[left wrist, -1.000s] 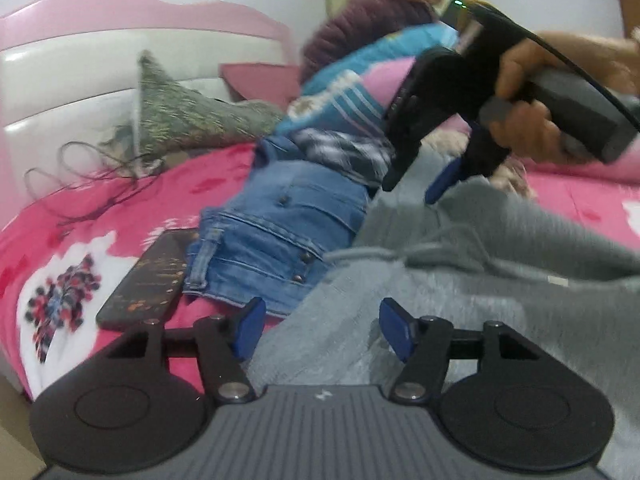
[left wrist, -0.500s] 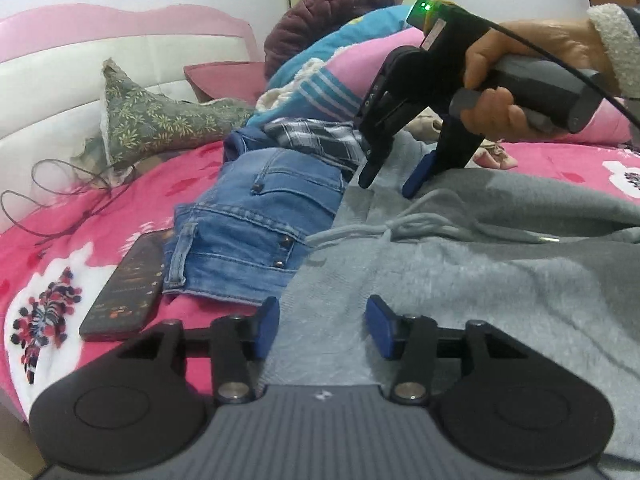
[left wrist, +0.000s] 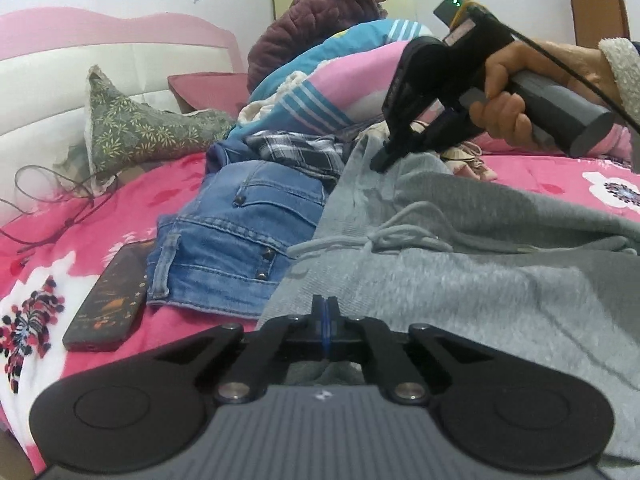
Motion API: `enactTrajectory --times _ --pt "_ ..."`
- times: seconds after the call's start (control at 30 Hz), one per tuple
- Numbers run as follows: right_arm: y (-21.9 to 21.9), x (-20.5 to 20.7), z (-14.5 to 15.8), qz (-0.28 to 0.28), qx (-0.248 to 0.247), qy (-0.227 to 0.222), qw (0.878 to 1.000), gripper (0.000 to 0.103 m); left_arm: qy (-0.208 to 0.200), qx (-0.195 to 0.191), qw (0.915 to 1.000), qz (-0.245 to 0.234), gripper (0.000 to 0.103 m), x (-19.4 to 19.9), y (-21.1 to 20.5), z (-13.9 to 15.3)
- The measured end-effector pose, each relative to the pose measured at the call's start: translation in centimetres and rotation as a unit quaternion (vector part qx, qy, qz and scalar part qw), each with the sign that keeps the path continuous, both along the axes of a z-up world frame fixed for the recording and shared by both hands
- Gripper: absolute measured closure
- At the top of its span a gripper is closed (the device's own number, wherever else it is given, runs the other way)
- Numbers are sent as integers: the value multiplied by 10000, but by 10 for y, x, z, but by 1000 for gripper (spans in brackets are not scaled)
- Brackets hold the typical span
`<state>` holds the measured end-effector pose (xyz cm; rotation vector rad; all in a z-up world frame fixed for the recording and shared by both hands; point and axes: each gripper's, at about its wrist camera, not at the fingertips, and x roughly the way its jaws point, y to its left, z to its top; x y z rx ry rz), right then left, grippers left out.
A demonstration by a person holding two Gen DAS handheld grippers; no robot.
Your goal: Fold clothes
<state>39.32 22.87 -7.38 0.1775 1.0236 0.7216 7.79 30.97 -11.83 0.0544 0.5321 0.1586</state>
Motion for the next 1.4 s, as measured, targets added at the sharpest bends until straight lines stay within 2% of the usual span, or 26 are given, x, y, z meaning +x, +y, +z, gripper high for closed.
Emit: enactTrajectory --times 0.03,0.1,0.17,0.23,0.27,0.3,0.4,0.43,0.5,0.57,0.6,0.7,0.87,0.93,0.97,1.03,1.17,1.27,1.3,1.33,1.37,1.4 --pt "-1 -3 4 102 -5 -110 9999 103 -2 -24 10000 -21 101 -1 1 0" --pt "0 -11 13 394 -119 -317 9987 102 26 -152 9998 -111 91 -1 5 0" --pt "2 -20 19 676 -326 -462 9961 101 25 -191 9998 -55 56 0 9 0" --pt "1 -27 22 817 -383 -476 9948 100 41 -195 9998 -38 45 3 14 2" --pt "-3 -31 22 873 -319 -430 9947 100 53 -305 9995 -116 45 5 18 3" --pt "-7 -35 22 924 -250 -384 9947 95 91 -498 9984 -249 45 7 23 4" --pt "-25 -54 20 1229 -173 -482 9911 76 206 -1144 9907 -713 45 17 42 7" --pt "-31 -61 19 1292 -215 -582 9897 72 244 -1326 9871 -860 45 19 48 9" --pt "-38 -76 13 1444 -409 -847 9850 70 245 -1750 9773 -1173 45 24 62 11" --pt "-49 -89 10 1590 -526 -1045 9803 69 294 -2313 9615 -1452 45 30 75 8" --pt "-51 -93 9 1682 -538 -1156 9775 68 335 -2450 9568 -1531 45 33 78 8" --pt "-56 -104 6 1909 -533 -1433 9696 62 470 -2278 9598 -1574 45 44 77 8" --pt "-56 -101 11 1884 -329 -1401 9715 60 694 -1988 9637 -1644 41 60 76 9" --pt "-56 -102 11 1906 -255 -1377 9716 59 784 -1871 9648 -1671 45 67 76 9" --pt "-57 -102 11 1894 -221 -1355 9723 59 815 -1860 9640 -1718 51 69 76 10" --pt "-58 -100 12 1815 -135 -1309 9745 56 847 -1968 9596 -1821 52 70 78 13" --pt "-49 -83 15 1483 -44 -1061 9832 52 1067 -2077 9557 -1792 49 76 81 9" --pt "-35 -66 16 1144 -31 -703 9909 48 1075 -1930 9587 -1789 44 78 74 9" --pt "-31 -61 14 1021 -47 -543 9933 43 1055 -1877 9603 -1776 44 77 70 10" --pt "-27 -57 12 899 -64 -377 9952 42 1035 -1823 9617 -1763 50 77 67 10" --pt "-25 -53 9 793 -88 -254 9965 42 1009 -1779 9635 -1730 69 77 64 11" --pt "-23 -49 7 690 -113 -138 9975 41 977 -1746 9654 -1672 72 76 62 12"
